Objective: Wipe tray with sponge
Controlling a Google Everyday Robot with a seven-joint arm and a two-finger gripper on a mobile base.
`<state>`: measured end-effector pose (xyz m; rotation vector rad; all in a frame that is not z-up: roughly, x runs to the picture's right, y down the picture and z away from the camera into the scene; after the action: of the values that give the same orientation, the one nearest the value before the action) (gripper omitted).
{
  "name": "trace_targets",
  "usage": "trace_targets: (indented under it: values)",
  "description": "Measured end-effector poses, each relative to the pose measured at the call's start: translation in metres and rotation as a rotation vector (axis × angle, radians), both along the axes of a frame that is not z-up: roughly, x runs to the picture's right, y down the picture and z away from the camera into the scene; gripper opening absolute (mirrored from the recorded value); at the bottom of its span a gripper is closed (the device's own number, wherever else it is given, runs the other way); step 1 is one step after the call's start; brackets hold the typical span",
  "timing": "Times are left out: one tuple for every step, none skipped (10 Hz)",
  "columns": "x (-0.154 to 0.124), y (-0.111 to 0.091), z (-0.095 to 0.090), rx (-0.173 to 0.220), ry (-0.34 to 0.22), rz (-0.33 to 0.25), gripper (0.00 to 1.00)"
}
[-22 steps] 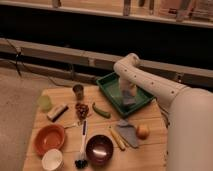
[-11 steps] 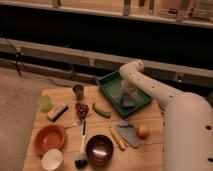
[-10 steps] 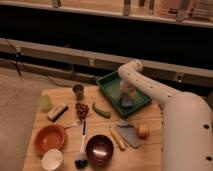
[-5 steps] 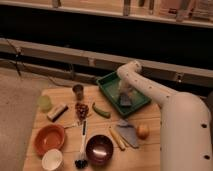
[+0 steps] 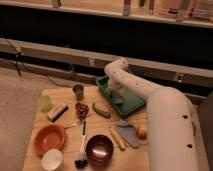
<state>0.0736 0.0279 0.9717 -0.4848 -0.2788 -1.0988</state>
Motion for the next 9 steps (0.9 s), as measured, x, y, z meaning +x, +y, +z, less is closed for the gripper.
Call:
trace_targets:
  values:
    - [-0.005, 0.0, 0.0, -0.001, 0.006, 0.001, 0.0]
    - [-0.004, -0.001, -0.002, 0.0, 0.016, 0.005, 0.0]
    - [0.001, -0.003, -0.004, 0.004, 0.027, 0.011, 0.0]
    - [0.013, -0.005, -0.007, 0.01, 0.044, 0.021, 0.0]
    - [0.031, -0.006, -0.012, 0.016, 0.064, 0.036, 0.0]
    - [0.051, -0.008, -0.015, 0.025, 0.082, 0.054, 0.0]
    - [0.079, -0.01, -0.019, 0.036, 0.108, 0.079, 0.0]
    - [0.104, -0.01, -0.023, 0.044, 0.131, 0.103, 0.0]
    - [0.118, -0.009, -0.025, 0.049, 0.15, 0.121, 0.0]
